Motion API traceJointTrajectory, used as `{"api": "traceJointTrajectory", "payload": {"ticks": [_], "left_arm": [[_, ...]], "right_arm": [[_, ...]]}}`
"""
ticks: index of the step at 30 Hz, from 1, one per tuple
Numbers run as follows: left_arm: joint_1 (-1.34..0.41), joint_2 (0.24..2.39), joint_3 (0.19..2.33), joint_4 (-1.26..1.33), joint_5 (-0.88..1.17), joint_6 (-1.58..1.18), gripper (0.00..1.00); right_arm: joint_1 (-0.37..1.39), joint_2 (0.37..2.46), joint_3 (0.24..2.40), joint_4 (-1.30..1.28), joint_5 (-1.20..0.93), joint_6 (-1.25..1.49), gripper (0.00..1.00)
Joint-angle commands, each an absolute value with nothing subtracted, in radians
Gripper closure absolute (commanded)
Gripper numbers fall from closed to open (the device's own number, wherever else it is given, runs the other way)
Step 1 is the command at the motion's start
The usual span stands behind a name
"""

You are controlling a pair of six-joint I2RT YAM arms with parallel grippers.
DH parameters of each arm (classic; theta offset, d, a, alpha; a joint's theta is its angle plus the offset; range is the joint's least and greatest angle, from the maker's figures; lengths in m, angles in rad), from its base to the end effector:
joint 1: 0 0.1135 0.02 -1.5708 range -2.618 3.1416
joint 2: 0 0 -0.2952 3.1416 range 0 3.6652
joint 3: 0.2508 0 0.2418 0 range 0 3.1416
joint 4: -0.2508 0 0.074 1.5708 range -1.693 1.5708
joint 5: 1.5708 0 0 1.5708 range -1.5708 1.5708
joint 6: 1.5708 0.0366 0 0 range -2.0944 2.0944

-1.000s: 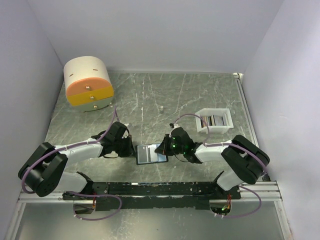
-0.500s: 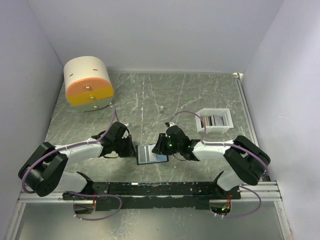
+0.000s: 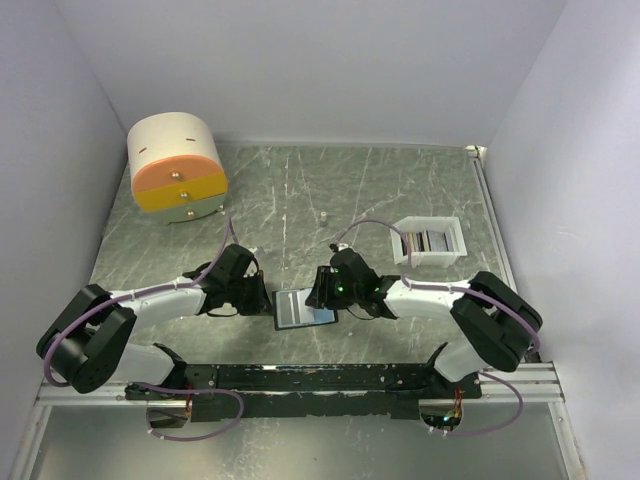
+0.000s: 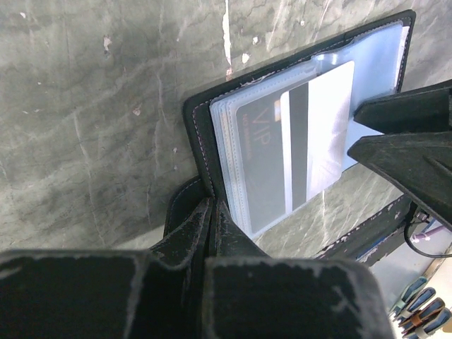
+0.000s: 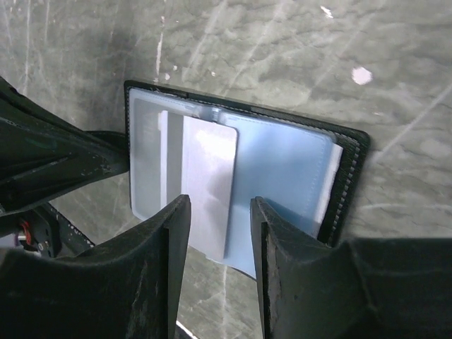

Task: Put the credit cards into the card holder
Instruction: Insert the credit card into the card holder.

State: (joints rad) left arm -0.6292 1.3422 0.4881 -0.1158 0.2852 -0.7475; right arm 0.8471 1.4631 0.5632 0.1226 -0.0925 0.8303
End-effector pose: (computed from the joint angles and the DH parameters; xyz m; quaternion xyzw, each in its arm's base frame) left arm 0.1669 -0.1342 0.1738 -0.0139 0.9463 -0.2909 0.1400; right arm 0.1694 0.1968 0.1834 -0.0256 0.9212 0.3156 0.2263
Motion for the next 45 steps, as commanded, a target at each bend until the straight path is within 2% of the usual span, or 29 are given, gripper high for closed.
{"api": "traceJointTrajectory", "payload": {"ticks": [1, 11, 26, 33, 38, 45], "left_arm": [[-0.631, 1.342, 0.476, -0.115, 0.320, -0.755, 0.93], [-0.631, 1.338, 0.495, -0.136, 0.320, -0.741, 0.93], [-0.631, 1.337, 0.506, -0.121, 0.317, -0.762, 0.93], [-0.631, 1.270, 0.539, -0.190, 0.265, -0.749, 0.85], [-0.631, 1.225, 0.569, -0.233, 0.240, -0.730, 0.78], [-0.631, 1.182, 0.596, -0.264, 0.232, -0.716, 0.72]], "right_arm": [[0.863, 1.525, 0.594, 0.159, -0.133, 0.838, 0.60], [0.915, 1.586, 0.623, 0.242, -0.172, 0.877, 0.66], [0.949, 1.608, 0.625, 0.277, -0.179, 0.900, 0.68], [0.946, 1.504, 0.663, 0.047, 0.009, 0.785, 0.67], [0.945, 1.454, 0.618, 0.058, 0.046, 0.775, 0.65], [0.944, 1.495, 0.652, -0.018, 0.104, 0.763, 0.65]]}}
